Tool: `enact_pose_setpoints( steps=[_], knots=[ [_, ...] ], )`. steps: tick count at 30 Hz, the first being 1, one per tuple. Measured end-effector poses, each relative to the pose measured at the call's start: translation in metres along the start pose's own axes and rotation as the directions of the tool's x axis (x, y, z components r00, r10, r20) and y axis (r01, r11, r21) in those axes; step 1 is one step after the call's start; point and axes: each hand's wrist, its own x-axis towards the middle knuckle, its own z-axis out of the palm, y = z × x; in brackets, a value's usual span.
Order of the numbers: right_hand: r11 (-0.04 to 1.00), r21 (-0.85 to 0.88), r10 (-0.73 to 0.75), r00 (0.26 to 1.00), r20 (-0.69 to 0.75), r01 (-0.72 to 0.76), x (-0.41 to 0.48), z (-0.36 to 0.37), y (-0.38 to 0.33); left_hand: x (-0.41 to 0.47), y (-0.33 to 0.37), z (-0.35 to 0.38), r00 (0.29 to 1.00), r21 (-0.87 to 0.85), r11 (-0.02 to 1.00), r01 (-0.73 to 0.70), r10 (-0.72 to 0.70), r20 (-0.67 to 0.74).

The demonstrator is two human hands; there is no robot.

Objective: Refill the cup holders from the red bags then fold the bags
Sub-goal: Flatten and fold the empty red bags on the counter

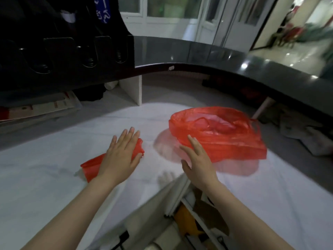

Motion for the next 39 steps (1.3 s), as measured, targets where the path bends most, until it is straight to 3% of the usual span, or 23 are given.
enact_pose_setpoints(
  steps=[11, 18, 21, 25, 30, 34, 36, 39],
  knots=[
    [0.967, -0.216, 0.111, 0.987, -0.115, -0.134, -0.031, -0.071, 0.062, -0.010, 0.064, 0.010, 0.988, -0.068, 0.986, -0.151, 0.152, 0.006],
    [0.894, -0.426, 0.249, 0.945, 0.213, -0.139, 0.017, -0.094, 0.118, -0.003, 0.107, 0.020, 1.000, -0.053, 0.999, -0.002, 0.003, 0.021],
    [0.876, -0.483, 0.160, 0.946, 0.281, -0.005, 0.022, -0.103, 0.133, -0.001, 0.137, 0.028, 0.995, -0.086, 0.992, 0.089, -0.086, 0.041],
    [0.974, -0.226, 0.003, 0.990, 0.140, 0.029, 0.026, -0.118, 0.146, 0.004, 0.173, 0.039, 0.985, -0.156, 0.972, 0.174, -0.174, 0.016],
    [0.994, 0.086, -0.060, 0.998, -0.035, 0.063, 0.043, -0.146, 0.128, 0.007, 0.204, 0.044, 0.933, -0.376, 0.872, 0.314, -0.356, -0.045],
    [0.928, 0.370, -0.013, 0.994, -0.105, 0.052, 0.061, -0.170, 0.105, 0.011, 0.215, 0.040, 0.821, -0.581, 0.683, 0.443, -0.569, -0.042],
    [0.842, 0.540, 0.055, 0.996, -0.070, -0.009, 0.073, -0.181, 0.095, 0.014, 0.221, 0.037, 0.792, -0.678, 0.575, 0.458, -0.610, 0.017],
    [0.758, 0.648, 0.138, 0.989, -0.049, -0.073, 0.094, -0.192, 0.082, 0.018, 0.230, 0.031, 0.778, -0.790, 0.410, 0.455, -0.615, 0.128]
  ],
)
